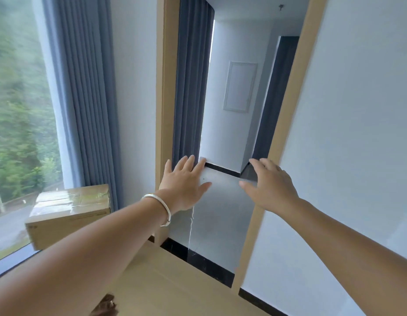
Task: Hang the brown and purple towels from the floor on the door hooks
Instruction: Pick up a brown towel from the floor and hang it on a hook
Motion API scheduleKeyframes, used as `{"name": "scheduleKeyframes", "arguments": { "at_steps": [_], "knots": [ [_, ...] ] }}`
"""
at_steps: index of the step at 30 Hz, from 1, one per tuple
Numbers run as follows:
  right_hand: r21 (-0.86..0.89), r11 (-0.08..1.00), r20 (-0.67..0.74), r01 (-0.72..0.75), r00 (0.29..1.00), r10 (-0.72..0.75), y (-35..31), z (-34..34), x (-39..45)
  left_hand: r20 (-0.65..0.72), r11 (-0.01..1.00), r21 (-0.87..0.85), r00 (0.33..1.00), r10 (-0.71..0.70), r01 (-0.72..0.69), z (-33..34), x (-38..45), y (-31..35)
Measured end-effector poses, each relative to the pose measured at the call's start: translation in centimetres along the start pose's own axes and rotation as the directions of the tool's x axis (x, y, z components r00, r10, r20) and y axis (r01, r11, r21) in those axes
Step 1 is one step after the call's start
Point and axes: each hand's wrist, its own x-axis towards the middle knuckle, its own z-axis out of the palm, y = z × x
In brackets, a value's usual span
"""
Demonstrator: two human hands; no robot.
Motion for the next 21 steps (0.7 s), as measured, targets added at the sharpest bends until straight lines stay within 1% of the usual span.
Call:
{"name": "scheduleKeyframes", "arguments": {
  "at_steps": [4,6,9,11,15,21],
  "knots": [
    [0.054,0.987,0.018,0.150,0.988,-0.151,-6.4,4.0,5.4,0.030,0.986,0.066,0.987,-0.158,0.156,0.8,-1.1,-8.0],
    [0.105,0.965,0.031,0.239,0.969,-0.244,-10.3,6.2,7.9,0.041,0.963,0.092,0.965,-0.258,0.253,1.2,-2.3,-12.1],
    [0.154,0.919,0.078,0.363,0.923,-0.377,-16.0,9.8,11.0,0.044,0.915,0.123,0.919,-0.392,0.384,2.0,-4.4,-18.1],
    [0.188,0.880,0.099,0.436,0.883,-0.458,-19.9,12.3,13.0,0.044,0.869,0.148,0.874,-0.483,0.473,2.7,-5.9,-21.9],
    [0.279,0.785,0.096,0.552,0.798,-0.595,-27.3,17.5,16.9,0.063,0.750,0.228,0.759,-0.648,0.621,4.7,-8.0,-28.9],
    [0.380,0.620,0.102,0.686,0.635,-0.765,-38.1,26.1,24.1,0.034,0.547,0.331,0.569,-0.822,0.769,8.2,-8.8,-37.9]
  ]
}}
